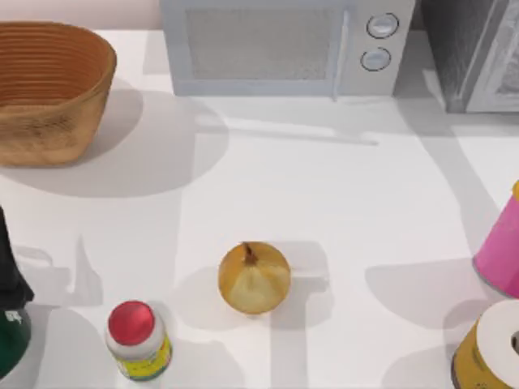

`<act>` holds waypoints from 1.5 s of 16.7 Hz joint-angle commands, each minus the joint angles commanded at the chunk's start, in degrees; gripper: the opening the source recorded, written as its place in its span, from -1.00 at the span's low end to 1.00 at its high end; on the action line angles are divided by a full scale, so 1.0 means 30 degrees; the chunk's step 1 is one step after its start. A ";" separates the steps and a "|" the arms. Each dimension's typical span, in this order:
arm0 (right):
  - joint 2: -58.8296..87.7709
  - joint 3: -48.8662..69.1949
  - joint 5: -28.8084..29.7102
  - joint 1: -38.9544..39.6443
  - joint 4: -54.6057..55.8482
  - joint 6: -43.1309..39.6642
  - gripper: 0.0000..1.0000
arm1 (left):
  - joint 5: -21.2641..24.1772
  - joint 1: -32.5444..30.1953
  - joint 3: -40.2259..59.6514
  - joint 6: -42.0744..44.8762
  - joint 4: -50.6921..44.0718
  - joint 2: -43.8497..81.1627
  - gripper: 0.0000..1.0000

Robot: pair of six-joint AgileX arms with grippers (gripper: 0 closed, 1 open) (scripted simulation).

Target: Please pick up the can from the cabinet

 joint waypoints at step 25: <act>-0.2101 -0.0800 0.0974 0.1112 -0.1188 0.0009 -1.00 | 0.0000 0.0000 0.0000 0.0000 0.0000 0.0000 1.00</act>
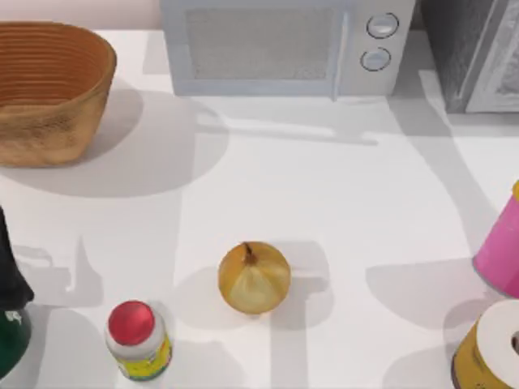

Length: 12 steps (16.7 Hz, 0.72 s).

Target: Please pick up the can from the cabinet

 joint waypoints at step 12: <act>-0.6848 -0.2849 0.3354 0.3400 -0.4157 0.0000 -1.00 | 0.0000 0.0000 0.0000 0.0000 0.0000 0.0000 1.00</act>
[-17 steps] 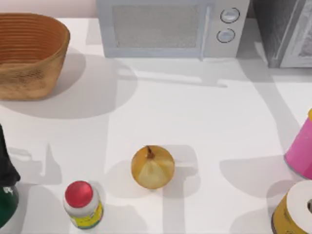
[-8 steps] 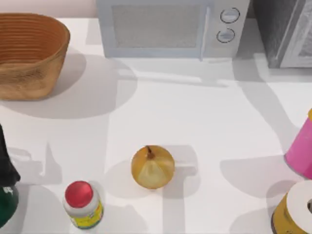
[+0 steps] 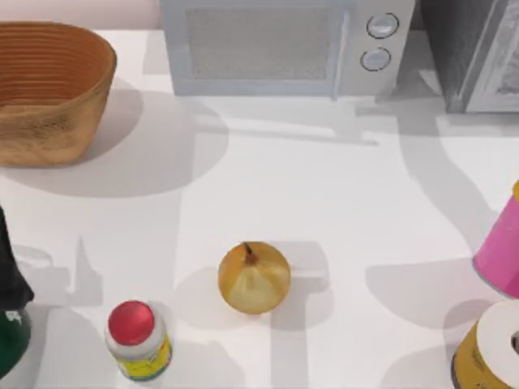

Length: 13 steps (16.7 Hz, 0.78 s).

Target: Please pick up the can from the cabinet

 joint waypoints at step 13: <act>-0.8929 -1.3008 -0.3365 -0.3252 0.3731 -0.0038 -1.00 | 0.0000 0.0000 0.0000 0.0000 0.0000 0.0000 1.00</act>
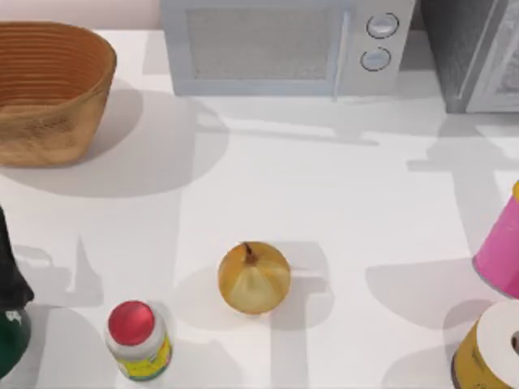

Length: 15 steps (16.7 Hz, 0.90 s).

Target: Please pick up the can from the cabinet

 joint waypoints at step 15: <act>-1.7241 -2.4136 -0.6446 -0.6228 0.7050 -0.0178 -1.00 | 0.0000 0.0000 0.0000 0.0000 0.0000 0.0000 1.00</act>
